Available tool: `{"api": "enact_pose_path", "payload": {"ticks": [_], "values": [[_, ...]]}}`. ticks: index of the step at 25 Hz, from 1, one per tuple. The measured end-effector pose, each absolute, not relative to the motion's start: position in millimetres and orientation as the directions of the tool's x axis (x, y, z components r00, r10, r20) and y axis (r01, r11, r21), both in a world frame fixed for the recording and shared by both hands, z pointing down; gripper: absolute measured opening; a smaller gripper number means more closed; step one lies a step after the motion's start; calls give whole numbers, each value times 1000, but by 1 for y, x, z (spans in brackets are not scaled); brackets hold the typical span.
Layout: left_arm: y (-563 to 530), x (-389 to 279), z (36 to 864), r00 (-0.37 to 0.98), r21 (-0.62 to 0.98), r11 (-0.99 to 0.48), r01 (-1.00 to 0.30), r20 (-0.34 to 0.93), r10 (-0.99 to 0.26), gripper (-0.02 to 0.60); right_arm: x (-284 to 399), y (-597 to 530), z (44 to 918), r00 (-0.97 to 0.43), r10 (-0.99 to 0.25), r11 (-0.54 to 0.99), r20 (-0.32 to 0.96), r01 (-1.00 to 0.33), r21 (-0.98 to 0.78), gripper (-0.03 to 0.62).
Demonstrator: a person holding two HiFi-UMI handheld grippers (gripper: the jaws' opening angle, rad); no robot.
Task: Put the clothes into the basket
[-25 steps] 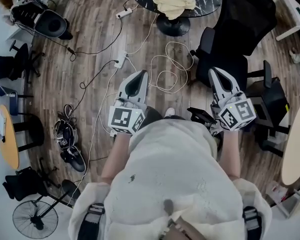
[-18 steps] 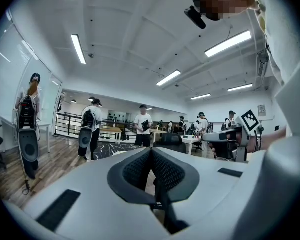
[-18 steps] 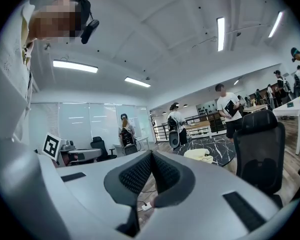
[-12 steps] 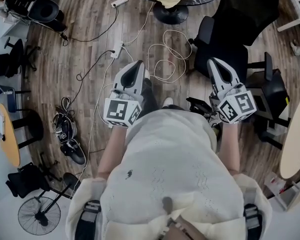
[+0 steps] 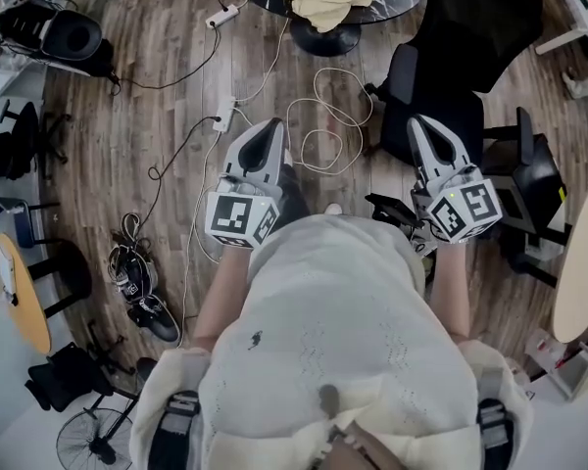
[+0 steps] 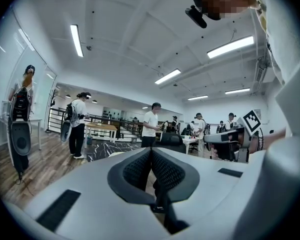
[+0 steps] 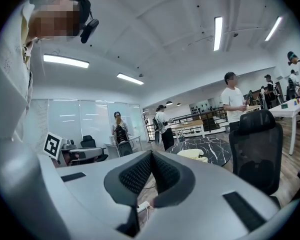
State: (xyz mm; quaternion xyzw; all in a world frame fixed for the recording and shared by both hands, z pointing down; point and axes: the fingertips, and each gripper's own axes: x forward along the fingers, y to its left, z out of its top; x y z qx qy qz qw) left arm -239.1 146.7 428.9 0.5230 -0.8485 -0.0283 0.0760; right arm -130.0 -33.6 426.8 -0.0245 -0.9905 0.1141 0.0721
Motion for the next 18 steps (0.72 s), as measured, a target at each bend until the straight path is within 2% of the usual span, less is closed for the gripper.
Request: {"api": "enact_pose_path", "payload": {"ticks": [8,18], "values": [[120,-331,423,-402,143,414,-899,107,-909,21,-201,-52,432,-985,9,964,175,-38,-264,8],[99,-432,428,-282,138,296,-945,116,-953,21,-293,-63,427,-977,-93,955,191,-142,-260,8]]}}
